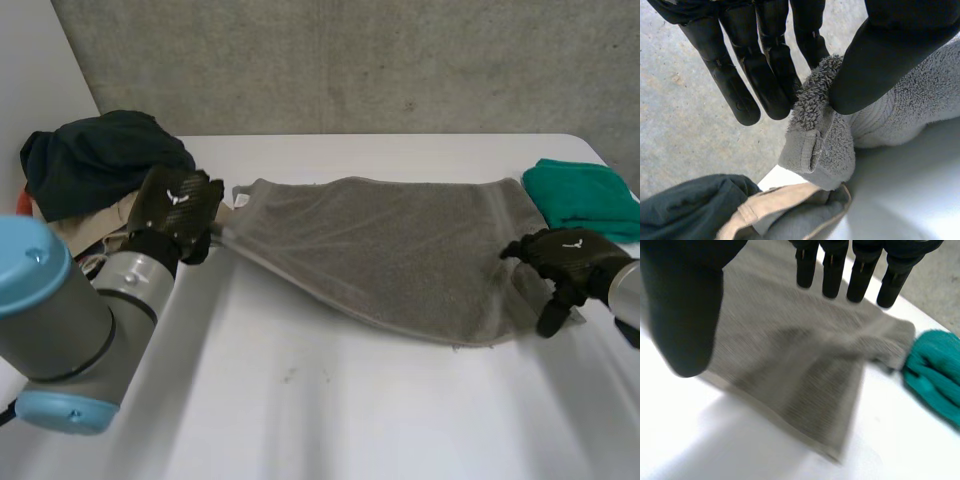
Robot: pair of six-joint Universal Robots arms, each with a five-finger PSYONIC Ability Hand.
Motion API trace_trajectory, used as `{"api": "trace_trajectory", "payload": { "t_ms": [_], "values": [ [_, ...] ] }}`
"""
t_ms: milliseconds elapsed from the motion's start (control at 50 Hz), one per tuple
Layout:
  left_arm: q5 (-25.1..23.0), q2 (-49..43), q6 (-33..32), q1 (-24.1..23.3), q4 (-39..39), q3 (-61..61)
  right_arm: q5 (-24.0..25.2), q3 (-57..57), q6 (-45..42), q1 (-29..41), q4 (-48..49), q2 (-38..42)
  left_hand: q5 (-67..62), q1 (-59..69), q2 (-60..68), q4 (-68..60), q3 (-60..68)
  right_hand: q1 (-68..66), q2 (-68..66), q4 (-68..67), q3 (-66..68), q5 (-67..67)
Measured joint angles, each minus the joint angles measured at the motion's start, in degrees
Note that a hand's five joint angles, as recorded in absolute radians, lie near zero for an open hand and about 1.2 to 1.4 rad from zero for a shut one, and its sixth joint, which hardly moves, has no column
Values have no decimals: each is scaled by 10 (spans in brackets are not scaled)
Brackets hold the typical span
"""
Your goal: Fold the laundry.
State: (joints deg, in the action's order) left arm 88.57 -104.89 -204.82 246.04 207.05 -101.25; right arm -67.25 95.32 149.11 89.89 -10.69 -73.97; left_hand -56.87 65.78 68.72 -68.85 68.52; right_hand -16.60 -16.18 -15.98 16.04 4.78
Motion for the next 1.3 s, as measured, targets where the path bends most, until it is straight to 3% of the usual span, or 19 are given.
{"api": "trace_trajectory", "payload": {
  "t_ms": [140,160,240,340,420,540,620,720,780,920,1000,1080,1180,1300],
  "values": [
    [-2,1,9,-15,-79,97,-6,79,216,101,107,-93,0,0,0,0,0,26,36,38,-37,-22],
    [-2,1,9,-19,-95,119,-17,82,275,137,134,-100,0,0,0,0,0,26,36,38,-37,-22],
    [-2,0,12,-31,-123,168,-64,59,374,229,186,-78,0,0,0,0,0,26,36,38,-37,-22],
    [-2,0,27,-41,-136,208,-153,-12,418,348,219,17,0,0,0,0,0,26,36,38,-37,-23],
    [-1,1,42,-44,-137,218,-214,-62,419,393,223,92,0,0,0,0,0,30,36,38,-37,-23],
    [1,7,57,-44,-136,218,-289,-96,407,396,223,153,0,0,0,0,0,40,34,33,-33,-17],
    [2,16,59,-41,-135,216,-324,-91,394,336,220,156,0,0,0,0,0,3,-5,-7,8,23],
    [2,31,59,-31,-135,215,-295,-56,336,204,215,134,0,0,0,0,0,-85,-83,-88,88,104],
    [1,41,58,-19,-135,213,-241,-27,267,108,212,122,0,0,0,0,0,-155,-157,-158,157,172],
    [0,52,58,-2,-139,204,-162,5,169,5,214,116,0,0,0,0,0,-344,-350,-349,349,360],
    [0,52,59,1,-145,200,-152,6,156,-5,213,112,0,0,0,0,0,-346,-354,-355,355,367],
    [0,53,59,0,-150,196,-152,7,157,6,205,107,0,0,0,0,0,-157,-158,-167,166,172],
    [0,54,59,-4,-154,194,-149,24,167,39,185,78,0,0,0,0,0,-16,-21,-12,14,15],
    [0,57,59,-10,-154,201,-148,69,229,111,182,22,0,0,0,0,0,-4,38,38,-39,-23]
  ]
}}
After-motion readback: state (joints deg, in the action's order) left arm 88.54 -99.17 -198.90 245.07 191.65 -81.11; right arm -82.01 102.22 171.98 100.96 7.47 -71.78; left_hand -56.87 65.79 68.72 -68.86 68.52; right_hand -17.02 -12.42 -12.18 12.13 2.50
